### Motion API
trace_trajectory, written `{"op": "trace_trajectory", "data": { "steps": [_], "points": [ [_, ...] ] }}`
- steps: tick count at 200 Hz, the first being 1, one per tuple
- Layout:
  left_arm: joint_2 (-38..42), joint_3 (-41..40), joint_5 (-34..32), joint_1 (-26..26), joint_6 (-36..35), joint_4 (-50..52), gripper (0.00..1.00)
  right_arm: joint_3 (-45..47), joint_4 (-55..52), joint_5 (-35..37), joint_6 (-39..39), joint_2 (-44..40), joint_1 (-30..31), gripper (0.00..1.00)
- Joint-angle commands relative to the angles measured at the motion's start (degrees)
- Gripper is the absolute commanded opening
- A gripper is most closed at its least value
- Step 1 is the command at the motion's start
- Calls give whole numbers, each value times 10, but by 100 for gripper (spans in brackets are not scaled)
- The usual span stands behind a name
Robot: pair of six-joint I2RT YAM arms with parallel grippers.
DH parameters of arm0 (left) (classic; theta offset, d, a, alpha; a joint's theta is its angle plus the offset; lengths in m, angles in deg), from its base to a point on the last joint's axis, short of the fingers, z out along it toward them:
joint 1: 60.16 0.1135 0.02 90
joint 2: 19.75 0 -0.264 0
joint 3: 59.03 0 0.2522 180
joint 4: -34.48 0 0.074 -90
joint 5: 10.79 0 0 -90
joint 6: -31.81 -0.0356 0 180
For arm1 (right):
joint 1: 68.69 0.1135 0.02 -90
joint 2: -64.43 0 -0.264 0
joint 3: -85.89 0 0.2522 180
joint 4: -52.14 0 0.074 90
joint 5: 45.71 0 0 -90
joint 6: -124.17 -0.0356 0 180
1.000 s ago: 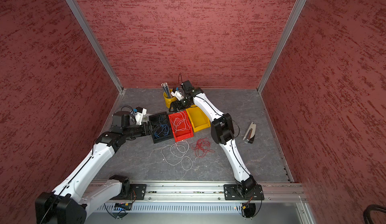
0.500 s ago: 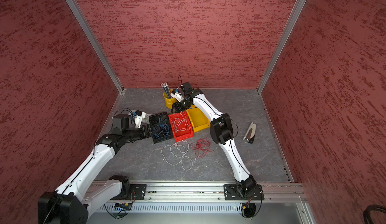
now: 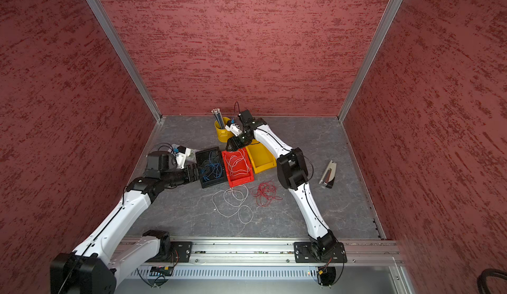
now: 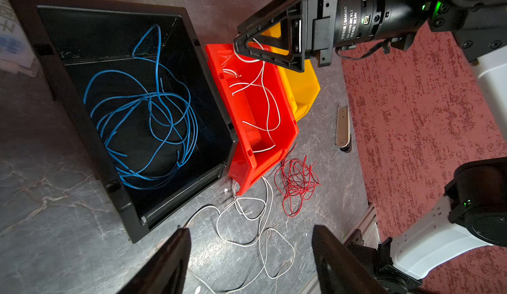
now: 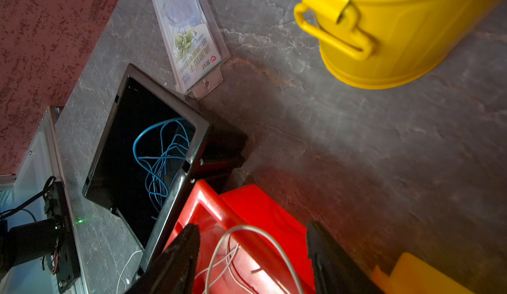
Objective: Untangle and sort cables by color
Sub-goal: Adjust the cable in the bin.
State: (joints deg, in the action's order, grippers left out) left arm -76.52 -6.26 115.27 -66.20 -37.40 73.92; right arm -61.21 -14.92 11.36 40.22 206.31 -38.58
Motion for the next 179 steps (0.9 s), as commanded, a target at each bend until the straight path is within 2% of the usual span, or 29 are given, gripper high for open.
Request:
{"op": "trace_trajectory", "data": {
  "steps": [1, 30, 55, 107, 142, 179],
  "points": [
    [-3, -8, 9, 5, 2, -17, 74, 44, 25, 9, 5, -57, 0, 67],
    [4, -17, 12, 5, 12, -26, 74, 127, 88, 41, 7, -110, 0, 67],
    [5, -19, 13, 6, 14, -28, 74, 141, 105, 51, 0, -123, 0, 70],
    [11, -26, 9, 6, 16, -29, 76, 179, 129, 16, -35, -135, 0, 70],
    [13, -35, 11, 6, 21, -37, 77, 266, 182, 19, -53, -169, 2, 65],
    [11, -32, 14, 6, 17, -36, 79, 278, 187, 18, -64, -161, 2, 59]
  ]
}}
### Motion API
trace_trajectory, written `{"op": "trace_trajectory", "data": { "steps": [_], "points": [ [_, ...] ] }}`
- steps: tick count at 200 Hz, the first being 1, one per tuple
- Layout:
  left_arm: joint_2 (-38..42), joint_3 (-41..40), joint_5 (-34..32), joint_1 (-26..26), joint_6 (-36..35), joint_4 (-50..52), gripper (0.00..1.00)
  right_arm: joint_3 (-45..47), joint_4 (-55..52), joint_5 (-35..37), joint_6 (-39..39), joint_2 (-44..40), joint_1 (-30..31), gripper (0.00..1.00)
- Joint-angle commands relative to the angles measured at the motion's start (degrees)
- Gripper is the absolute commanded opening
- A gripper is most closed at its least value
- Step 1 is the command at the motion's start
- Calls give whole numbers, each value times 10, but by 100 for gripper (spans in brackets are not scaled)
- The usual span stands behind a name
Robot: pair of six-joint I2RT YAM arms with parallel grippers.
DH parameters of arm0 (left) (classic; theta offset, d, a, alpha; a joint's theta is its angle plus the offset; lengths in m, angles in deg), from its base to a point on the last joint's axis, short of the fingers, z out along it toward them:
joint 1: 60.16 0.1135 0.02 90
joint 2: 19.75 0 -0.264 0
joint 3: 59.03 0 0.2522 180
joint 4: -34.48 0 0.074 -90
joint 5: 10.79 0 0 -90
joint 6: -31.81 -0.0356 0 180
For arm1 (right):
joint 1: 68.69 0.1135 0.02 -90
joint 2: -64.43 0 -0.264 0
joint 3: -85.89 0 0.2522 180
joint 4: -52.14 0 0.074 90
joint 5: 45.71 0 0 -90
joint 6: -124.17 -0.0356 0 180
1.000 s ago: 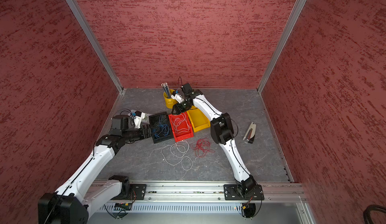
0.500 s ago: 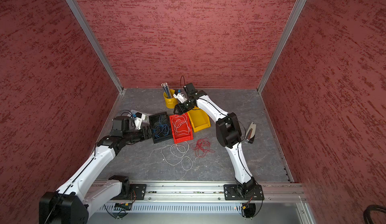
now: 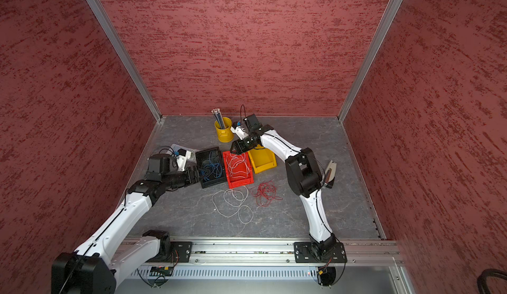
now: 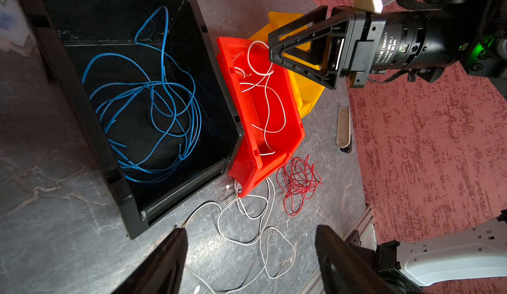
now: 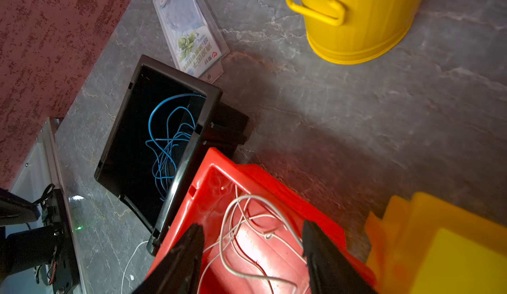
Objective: Untangle and sort cables by color
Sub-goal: Adjust the cable in the bin, then pick up the cable at the center of the board.
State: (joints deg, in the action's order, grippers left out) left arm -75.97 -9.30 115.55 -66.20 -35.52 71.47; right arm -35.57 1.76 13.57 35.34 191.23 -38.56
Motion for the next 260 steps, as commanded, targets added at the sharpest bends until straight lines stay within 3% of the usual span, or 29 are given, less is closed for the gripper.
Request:
{"op": "trace_trajectory", "data": {
  "steps": [1, 35, 91, 126, 142, 190, 223, 260],
  "points": [
    [5, -2, 11, 6, -2, -11, 79, 22, 21, -5, -15, -9, 1, 59],
    [9, -3, 10, 6, -4, -8, 81, 50, 54, 14, -27, -26, 9, 53],
    [6, -1, 12, 6, 3, -26, 83, 115, 109, 50, -43, -145, 22, 66],
    [10, -6, 27, 5, 18, -52, 88, 143, -6, 62, -93, -211, 38, 67],
    [20, -9, 31, 1, 22, -57, 100, 182, -56, 80, -114, -244, 55, 68],
    [57, -40, 3, -37, 54, -49, 100, 326, -155, 120, -163, -336, 146, 73],
    [92, -56, -54, -57, 81, -4, 100, 408, -115, 166, -56, -381, 259, 76],
    [151, -38, -182, -49, 97, 118, 100, 427, -1, 183, -46, -380, 294, 78]
  ]
}}
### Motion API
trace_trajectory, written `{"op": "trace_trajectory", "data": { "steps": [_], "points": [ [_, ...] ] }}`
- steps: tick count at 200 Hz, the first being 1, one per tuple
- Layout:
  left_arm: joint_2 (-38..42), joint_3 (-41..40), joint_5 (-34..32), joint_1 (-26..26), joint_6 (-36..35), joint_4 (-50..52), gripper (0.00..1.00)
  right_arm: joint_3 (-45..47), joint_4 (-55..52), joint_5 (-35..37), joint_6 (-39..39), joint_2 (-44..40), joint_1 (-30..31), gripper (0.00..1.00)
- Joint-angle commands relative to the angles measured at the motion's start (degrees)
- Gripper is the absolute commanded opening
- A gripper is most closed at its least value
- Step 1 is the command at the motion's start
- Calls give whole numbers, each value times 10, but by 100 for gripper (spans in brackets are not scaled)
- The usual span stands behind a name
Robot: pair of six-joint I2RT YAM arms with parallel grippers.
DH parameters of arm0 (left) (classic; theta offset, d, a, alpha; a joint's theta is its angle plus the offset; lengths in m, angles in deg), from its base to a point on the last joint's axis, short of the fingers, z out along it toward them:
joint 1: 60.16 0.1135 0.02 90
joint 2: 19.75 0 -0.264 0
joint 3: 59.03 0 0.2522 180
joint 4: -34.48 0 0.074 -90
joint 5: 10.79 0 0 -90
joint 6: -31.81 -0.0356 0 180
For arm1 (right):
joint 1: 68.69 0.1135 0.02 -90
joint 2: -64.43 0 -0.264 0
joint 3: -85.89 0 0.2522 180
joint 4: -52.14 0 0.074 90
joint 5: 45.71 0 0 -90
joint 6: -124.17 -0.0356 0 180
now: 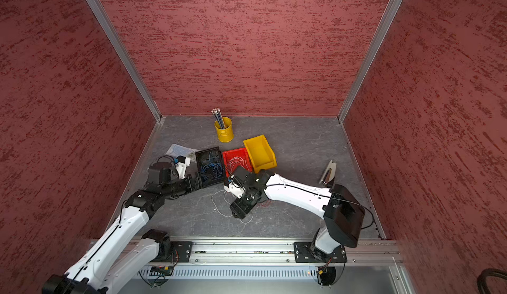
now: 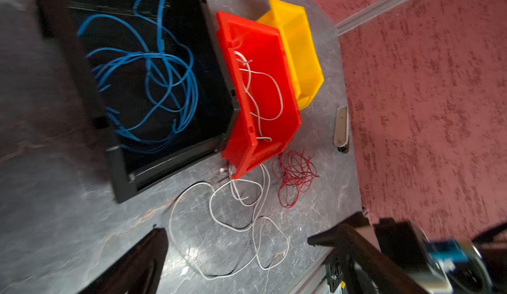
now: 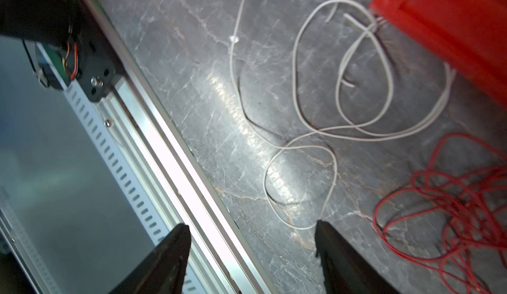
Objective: Untangle and sort cables by color
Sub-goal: Pick up the cable at the center of the board.
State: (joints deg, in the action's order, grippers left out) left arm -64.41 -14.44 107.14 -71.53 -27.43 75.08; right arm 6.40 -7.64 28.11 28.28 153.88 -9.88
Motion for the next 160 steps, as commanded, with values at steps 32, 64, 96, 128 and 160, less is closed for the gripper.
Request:
{"op": "trace_trajectory", "data": {
  "steps": [32, 64, 96, 128, 160],
  "points": [
    [87, 35, -168, 10, 25, 138, 100, -41, 131, 34, 23, 74, 32, 81],
    [84, 55, -201, 14, 40, 175, 100, -105, 128, 32, 20, 162, 57, 81],
    [67, 64, -218, 17, 49, 197, 100, -147, 124, 50, 11, 212, 67, 80],
    [71, 69, -254, 20, 67, 214, 100, -180, 110, 70, 1, 244, 66, 79],
    [64, 81, -286, 24, 73, 234, 100, -194, 98, 98, -1, 263, 67, 77]
  ]
}}
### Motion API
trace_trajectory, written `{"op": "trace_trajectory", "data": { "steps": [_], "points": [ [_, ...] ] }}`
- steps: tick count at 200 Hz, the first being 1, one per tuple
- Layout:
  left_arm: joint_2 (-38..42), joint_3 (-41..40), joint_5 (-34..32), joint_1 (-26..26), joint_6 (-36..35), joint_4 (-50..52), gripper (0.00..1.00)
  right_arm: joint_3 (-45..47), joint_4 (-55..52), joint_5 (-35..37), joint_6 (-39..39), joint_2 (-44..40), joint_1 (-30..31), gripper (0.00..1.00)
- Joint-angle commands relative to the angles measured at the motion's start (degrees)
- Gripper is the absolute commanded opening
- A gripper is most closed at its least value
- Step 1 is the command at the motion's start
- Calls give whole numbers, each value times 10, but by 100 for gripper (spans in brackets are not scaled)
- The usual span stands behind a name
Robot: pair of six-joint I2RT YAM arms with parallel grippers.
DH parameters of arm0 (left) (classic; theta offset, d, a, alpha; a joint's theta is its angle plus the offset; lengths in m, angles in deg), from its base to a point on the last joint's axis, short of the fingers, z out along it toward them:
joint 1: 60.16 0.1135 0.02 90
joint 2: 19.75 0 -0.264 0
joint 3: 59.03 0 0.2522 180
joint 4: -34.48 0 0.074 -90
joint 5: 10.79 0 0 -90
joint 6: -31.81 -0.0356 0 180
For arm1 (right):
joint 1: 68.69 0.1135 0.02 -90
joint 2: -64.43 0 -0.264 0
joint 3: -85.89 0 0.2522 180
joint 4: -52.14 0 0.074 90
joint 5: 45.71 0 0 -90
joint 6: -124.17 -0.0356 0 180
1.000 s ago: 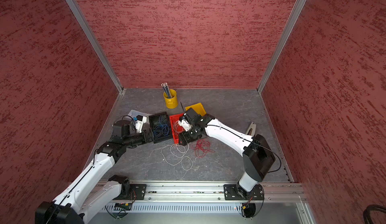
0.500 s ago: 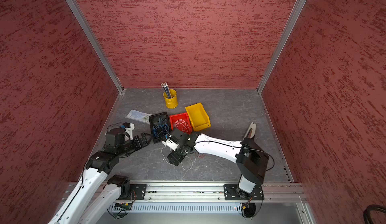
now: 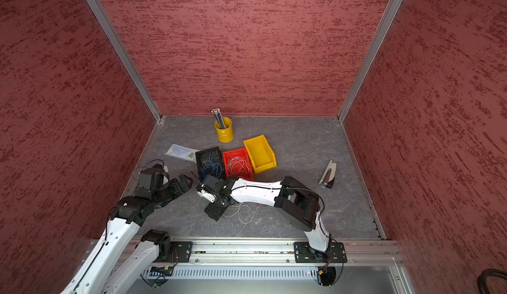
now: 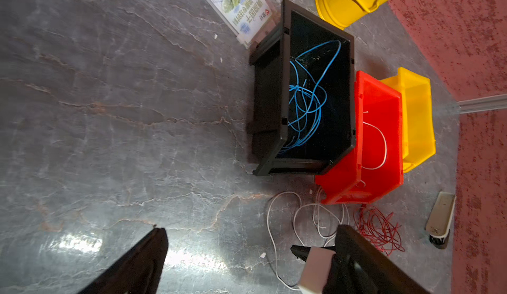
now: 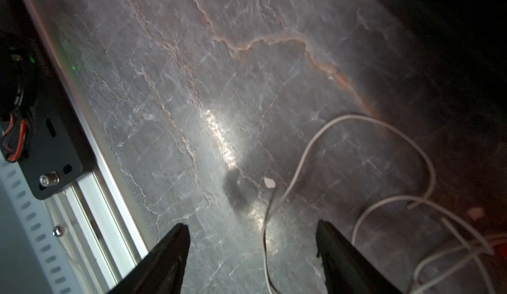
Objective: Untangle and sort cables by color
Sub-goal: Pick up the cable at the center of the board.
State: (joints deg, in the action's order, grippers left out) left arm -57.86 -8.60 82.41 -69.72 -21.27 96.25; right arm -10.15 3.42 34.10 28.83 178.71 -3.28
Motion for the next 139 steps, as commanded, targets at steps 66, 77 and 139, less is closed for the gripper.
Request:
{"op": "trace_trajectory", "data": {
  "steps": [66, 77, 139],
  "points": [
    [-13, 46, -94, 19, 26, 69, 100, -46, -5, 68, -14, 53, 0, 68],
    [-17, 51, -105, 20, 30, 77, 100, -48, -5, 74, -14, 58, 0, 66],
    [-18, 55, -98, 24, 24, 81, 100, -35, -2, 103, -19, 46, 3, 14]
  ]
}}
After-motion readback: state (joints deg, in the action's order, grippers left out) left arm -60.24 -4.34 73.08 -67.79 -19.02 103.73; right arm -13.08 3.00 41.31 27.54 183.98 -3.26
